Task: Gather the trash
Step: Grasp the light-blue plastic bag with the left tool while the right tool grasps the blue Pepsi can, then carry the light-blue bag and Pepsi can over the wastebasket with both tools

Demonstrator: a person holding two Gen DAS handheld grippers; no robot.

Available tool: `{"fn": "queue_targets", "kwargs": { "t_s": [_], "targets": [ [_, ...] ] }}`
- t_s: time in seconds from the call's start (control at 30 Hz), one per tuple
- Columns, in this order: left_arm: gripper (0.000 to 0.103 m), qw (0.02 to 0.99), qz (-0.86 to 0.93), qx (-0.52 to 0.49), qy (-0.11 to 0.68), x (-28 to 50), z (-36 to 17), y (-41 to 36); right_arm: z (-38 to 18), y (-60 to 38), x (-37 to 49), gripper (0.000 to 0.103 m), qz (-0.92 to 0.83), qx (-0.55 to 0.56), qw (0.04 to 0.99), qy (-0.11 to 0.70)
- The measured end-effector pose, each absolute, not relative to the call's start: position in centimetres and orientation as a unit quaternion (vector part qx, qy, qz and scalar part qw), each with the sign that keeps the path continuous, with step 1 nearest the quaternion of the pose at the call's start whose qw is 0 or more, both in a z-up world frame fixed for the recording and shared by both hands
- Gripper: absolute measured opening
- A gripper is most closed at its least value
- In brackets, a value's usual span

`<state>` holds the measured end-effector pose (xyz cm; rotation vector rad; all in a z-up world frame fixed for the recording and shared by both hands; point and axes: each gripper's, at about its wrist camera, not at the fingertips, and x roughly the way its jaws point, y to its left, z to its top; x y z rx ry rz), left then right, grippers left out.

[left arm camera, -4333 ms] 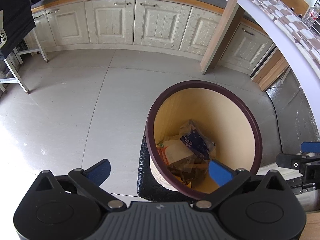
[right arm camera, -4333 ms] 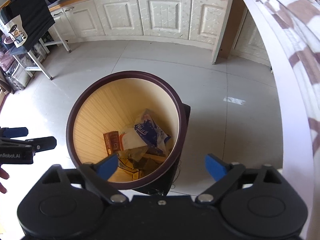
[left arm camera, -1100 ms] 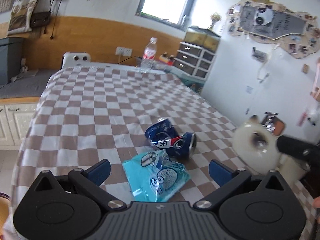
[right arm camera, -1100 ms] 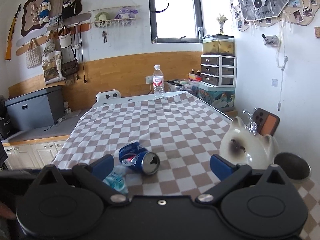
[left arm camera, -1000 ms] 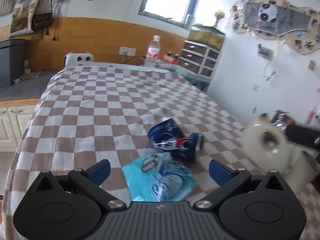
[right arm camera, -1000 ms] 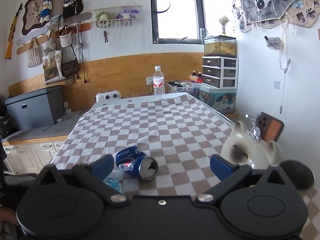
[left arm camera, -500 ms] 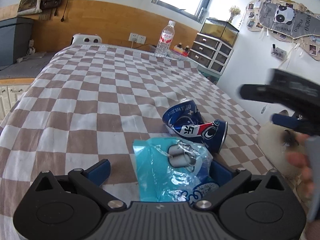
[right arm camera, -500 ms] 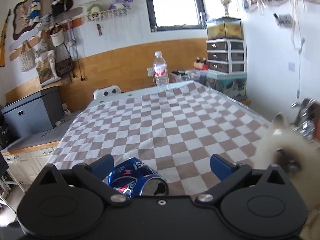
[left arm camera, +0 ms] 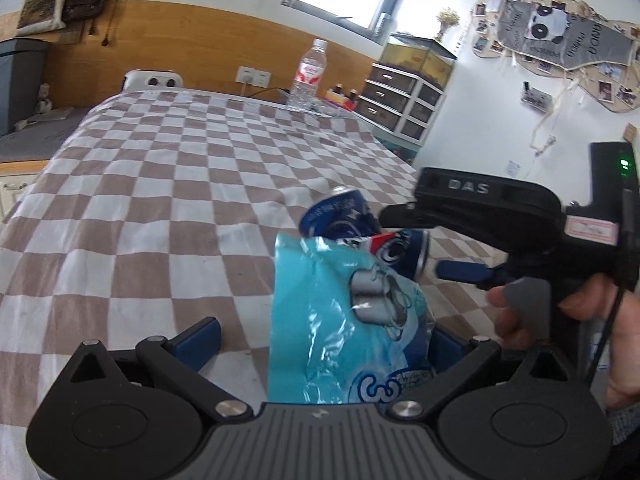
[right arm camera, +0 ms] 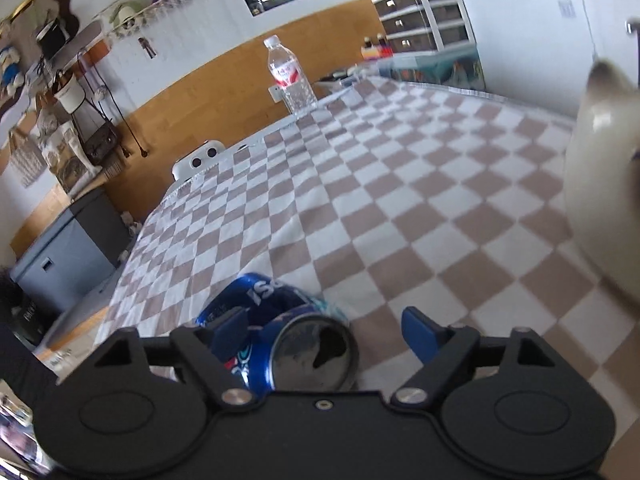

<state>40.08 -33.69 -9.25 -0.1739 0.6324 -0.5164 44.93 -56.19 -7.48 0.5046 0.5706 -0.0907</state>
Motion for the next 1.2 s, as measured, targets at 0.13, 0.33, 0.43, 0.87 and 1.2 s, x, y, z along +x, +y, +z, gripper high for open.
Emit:
{"fn": "queue_targets", "kwargs": {
  "t_s": [0.13, 0.33, 0.43, 0.87, 1.2],
  "targets": [
    [0.086, 0.909, -0.271, -0.085, 0.306, 40.0, -9.3, -34.0, -8.1, -55.7, 45.0, 0.084, -0.039, 0.250, 0.924, 0.286],
    [0.067, 0.897, -0.287, -0.135, 0.308, 40.3, -9.7, -33.2, -8.4, -54.8, 45.2, 0.070, -0.018, 0.230, 0.928, 0.293],
    [0.058, 0.901, -0.273, -0.148, 0.301, 40.3, -9.6, -32.8, -8.3, -54.4, 44.9, 0.066, 0.002, 0.230, 0.927, 0.298],
    [0.053, 0.922, -0.212, -0.189, 0.263, 41.0, -8.8, -29.5, -7.4, -55.3, 42.9, 0.053, 0.029, 0.231, 0.930, 0.286],
    [0.053, 0.917, -0.208, -0.206, 0.272, 41.6, -9.5, -28.7, -6.8, -53.3, 38.4, 0.053, 0.023, 0.202, 0.939, 0.278]
  ]
}}
